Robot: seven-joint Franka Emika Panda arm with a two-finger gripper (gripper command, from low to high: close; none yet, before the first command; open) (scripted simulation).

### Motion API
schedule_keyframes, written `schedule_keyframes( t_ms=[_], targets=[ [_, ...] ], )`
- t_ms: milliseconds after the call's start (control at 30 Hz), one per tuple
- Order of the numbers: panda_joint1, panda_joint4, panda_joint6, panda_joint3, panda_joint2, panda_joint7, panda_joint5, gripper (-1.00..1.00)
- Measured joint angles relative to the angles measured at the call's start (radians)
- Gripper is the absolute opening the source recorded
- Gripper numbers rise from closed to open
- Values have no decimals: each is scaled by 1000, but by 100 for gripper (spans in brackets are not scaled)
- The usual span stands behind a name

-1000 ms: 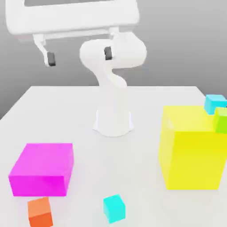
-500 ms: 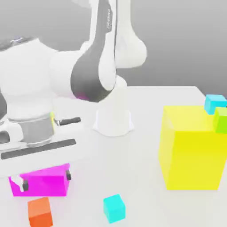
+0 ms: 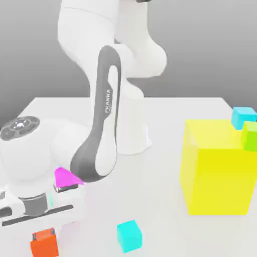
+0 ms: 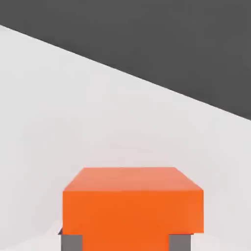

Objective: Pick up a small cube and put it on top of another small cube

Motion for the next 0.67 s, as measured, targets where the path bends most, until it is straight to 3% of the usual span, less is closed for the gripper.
schedule_keyframes(
  t_ms=[133, 400, 567, 600, 667],
  targets=[
    [61, -40, -90, -58, -134, 54, -104, -100],
    [246, -211, -129, 73, -374, -129, -313, -100],
    [247, -223, -3, 115, -262, -210, -257, -100],
    [239, -222, 24, 125, -234, -221, -242, 100],
    [239, -222, 23, 125, -234, -221, -242, 100]
  ],
)
